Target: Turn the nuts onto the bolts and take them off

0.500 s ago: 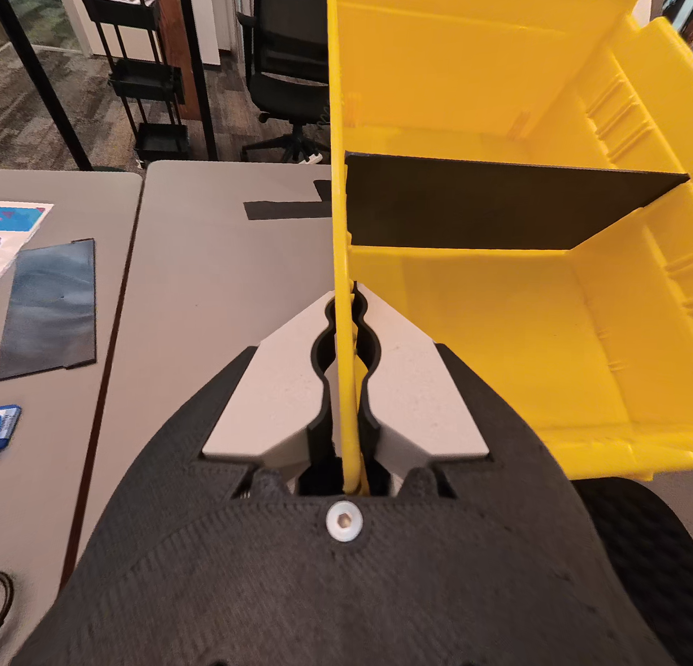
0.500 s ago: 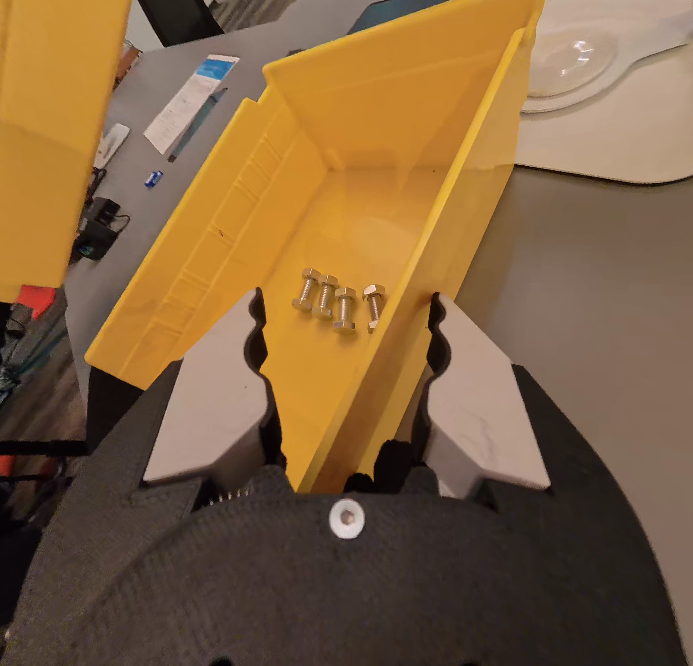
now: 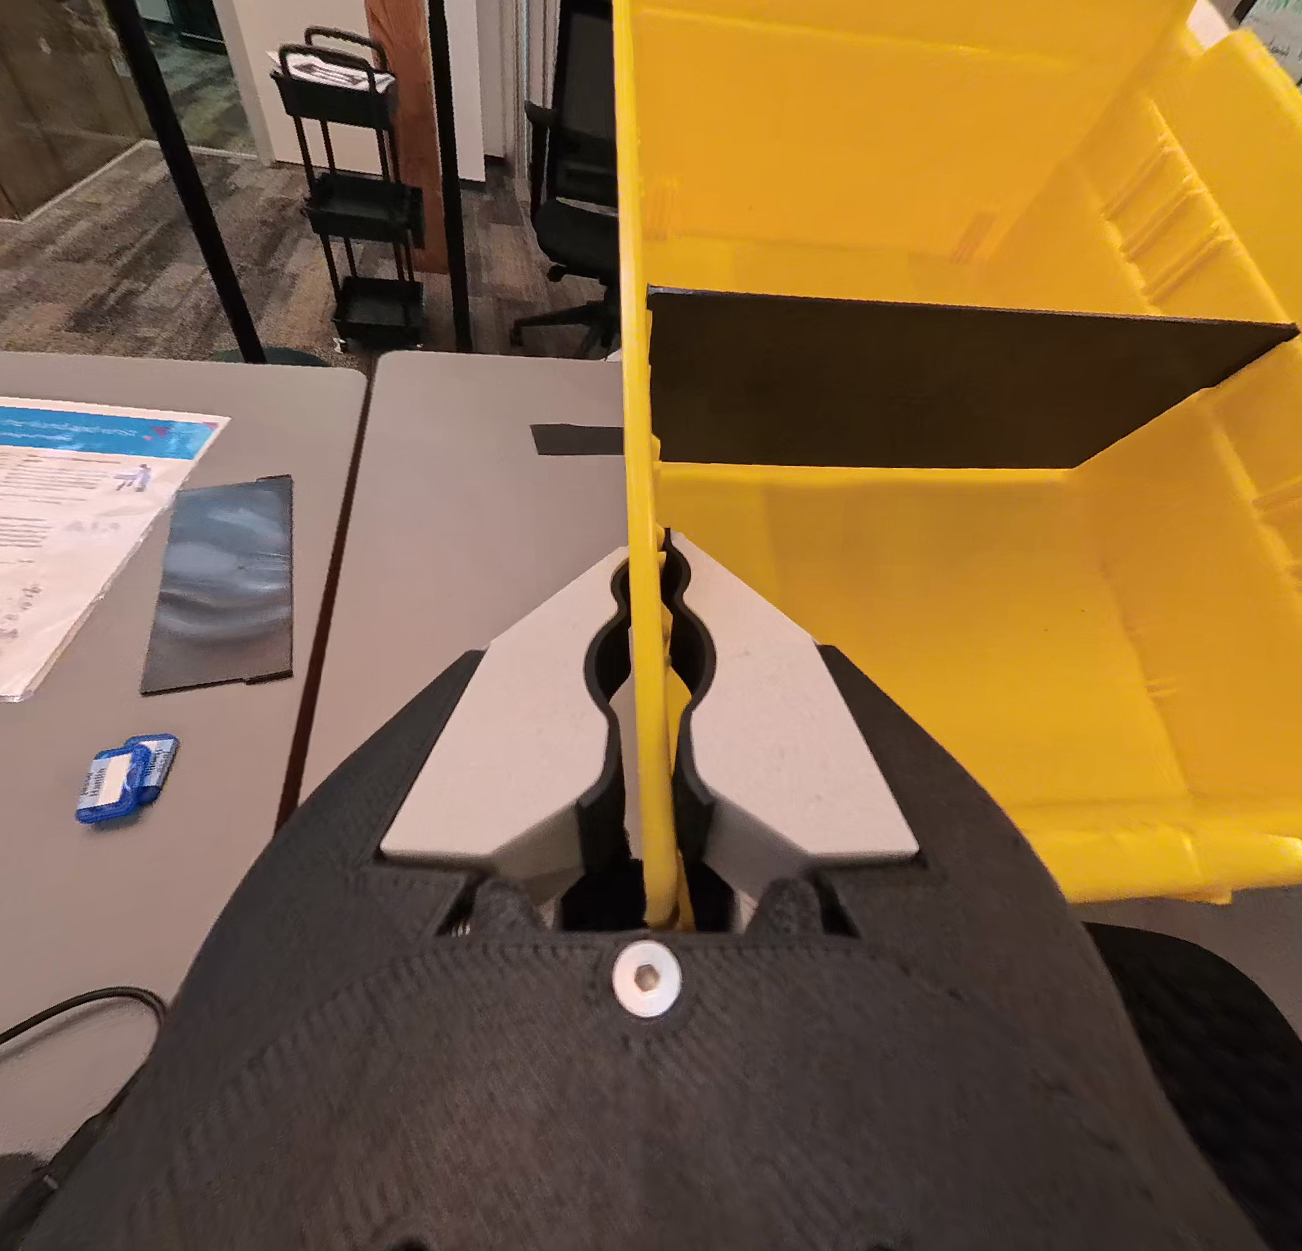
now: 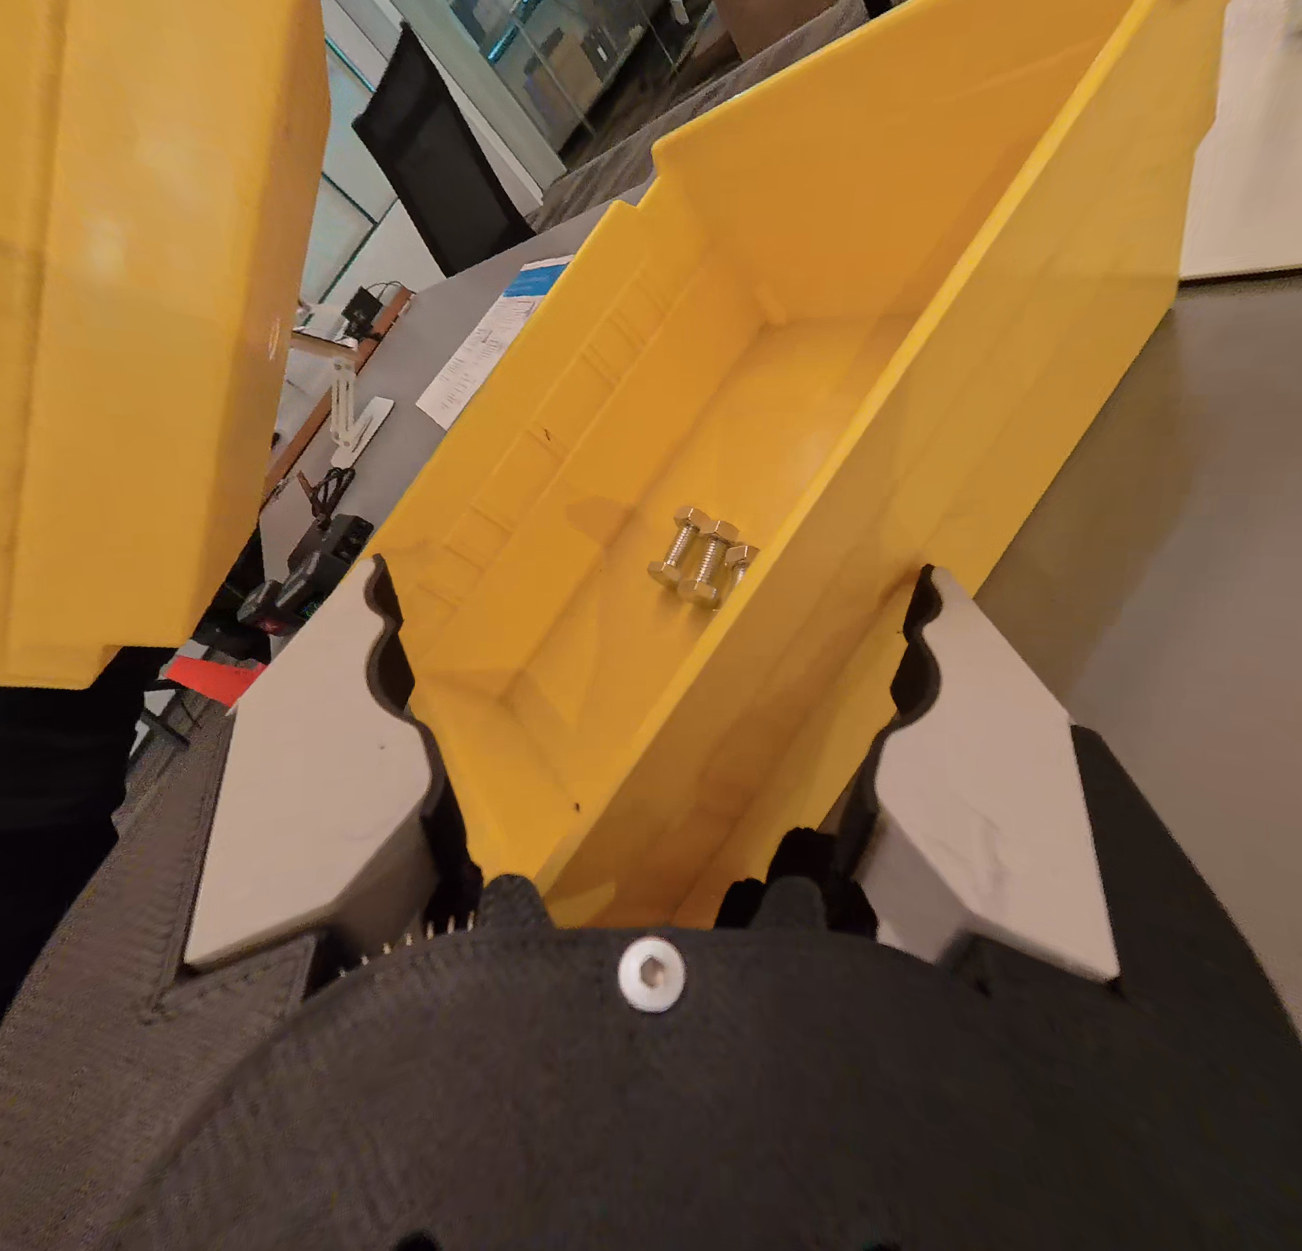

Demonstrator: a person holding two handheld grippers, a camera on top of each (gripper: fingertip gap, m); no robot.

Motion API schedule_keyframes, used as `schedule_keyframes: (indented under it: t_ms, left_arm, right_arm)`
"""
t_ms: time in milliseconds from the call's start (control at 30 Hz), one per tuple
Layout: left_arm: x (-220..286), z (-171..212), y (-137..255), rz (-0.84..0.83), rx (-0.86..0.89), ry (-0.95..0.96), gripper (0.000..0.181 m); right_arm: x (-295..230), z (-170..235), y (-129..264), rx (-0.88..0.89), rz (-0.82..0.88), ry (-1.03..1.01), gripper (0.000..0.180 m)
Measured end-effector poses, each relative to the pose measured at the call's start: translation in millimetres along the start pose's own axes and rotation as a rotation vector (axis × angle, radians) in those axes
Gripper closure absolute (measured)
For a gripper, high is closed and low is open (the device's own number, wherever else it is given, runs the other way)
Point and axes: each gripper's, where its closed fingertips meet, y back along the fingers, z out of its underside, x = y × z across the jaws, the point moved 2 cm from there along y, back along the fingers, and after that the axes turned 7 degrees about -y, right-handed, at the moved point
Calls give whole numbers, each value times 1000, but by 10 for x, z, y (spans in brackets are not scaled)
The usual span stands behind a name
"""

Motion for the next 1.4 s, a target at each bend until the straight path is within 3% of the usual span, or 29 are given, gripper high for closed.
schedule_keyframes:
  t_ms: [633, 800, 967, 1167, 1400]
  left_arm:
    - [-110, -193, 180, -45, 34, 5, 178]
    - [14, -241, 98, -13, 41, -11, 178]
    - [401, -323, -94, 79, 44, -23, 178]
    - [1343, -334, -541, 249, 13, -56, 179]
    - [2829, -157, -1311, 474, -89, -76, 179]
  right_arm:
    - [-608, -43, -1426, 7, -207, -61, 33]
    - [-632, -178, -1420, 27, -231, -56, 31]
    - [-413, -673, -684, 125, -176, 47, 35]
    - [-131, -1333, 874, 350, -99, 104, 47]
    - [-30, -1376, 2546, 599, -43, 125, 47]
